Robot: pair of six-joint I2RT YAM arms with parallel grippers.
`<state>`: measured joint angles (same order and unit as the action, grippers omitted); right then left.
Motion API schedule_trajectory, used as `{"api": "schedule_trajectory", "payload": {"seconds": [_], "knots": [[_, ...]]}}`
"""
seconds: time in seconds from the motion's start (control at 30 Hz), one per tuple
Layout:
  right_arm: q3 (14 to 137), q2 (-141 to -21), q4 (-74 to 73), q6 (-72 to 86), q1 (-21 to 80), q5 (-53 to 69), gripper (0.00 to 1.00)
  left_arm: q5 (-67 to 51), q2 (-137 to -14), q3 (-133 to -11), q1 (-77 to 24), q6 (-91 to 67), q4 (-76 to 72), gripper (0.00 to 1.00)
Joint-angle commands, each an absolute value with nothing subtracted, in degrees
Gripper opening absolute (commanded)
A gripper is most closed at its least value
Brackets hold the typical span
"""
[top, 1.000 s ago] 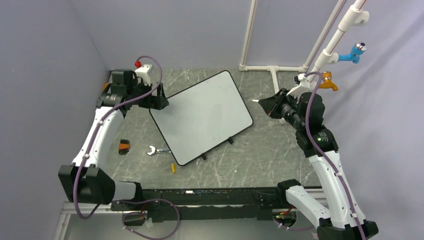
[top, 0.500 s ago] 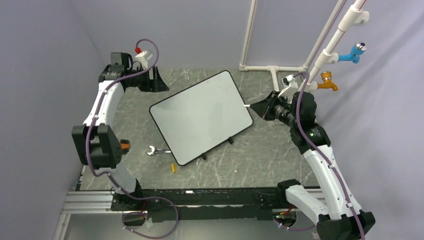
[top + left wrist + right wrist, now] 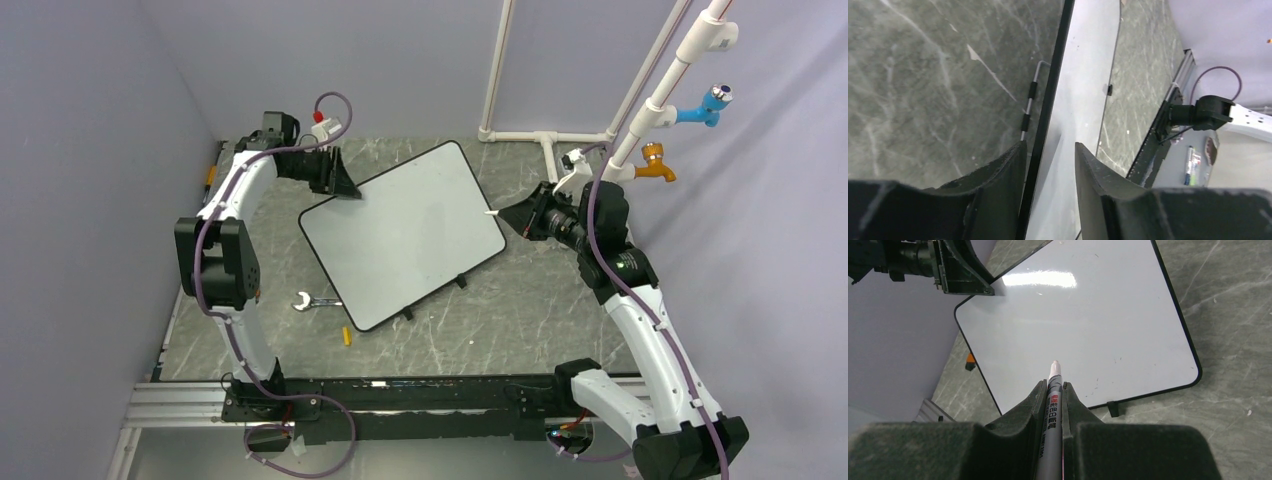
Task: Write a sentence on the whiteboard
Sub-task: Hold the whiteboard marker at the Whiteboard stand.
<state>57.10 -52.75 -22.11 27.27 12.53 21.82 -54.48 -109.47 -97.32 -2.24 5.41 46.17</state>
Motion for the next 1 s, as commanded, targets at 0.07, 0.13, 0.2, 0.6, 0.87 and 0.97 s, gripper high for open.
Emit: {"api": "schedule_trajectory", "payload": {"seconds": [0.07, 0.13, 0.2, 0.6, 0.87, 0.97], "knots": [[59.0, -53.0, -20.7, 26.2, 12.7, 22.9, 0.0, -59.0, -109.9, -99.2, -2.6, 7.6, 47.6, 0.4], [59.1, -52.9, -20.9, 26.1, 12.7, 23.0, 0.0, -59.4, -110.0, -98.9, -2.7, 7.5, 47.5, 0.38], [59.0, -52.7, -21.1, 26.0, 12.8, 23.2, 0.0, -59.5, -110.1, -98.8, -2.6, 7.5, 47.4, 0.33], [58.0, -52.5, -20.2, 25.0, 12.9, 27.4, 0.0, -59.8, -110.2, -98.2, -4.1, 8.5, 48.5, 0.28], [58.1, -52.3, -20.6, 24.9, 13.0, 27.3, 0.0, -59.9, -111.3, -98.3, -4.1, 8.8, 49.0, 0.26], [57.9, -52.4, -20.7, 24.8, 13.0, 27.3, 0.0, -60.3, -111.2, -98.1, -4.2, 8.9, 49.1, 0.27]]}}
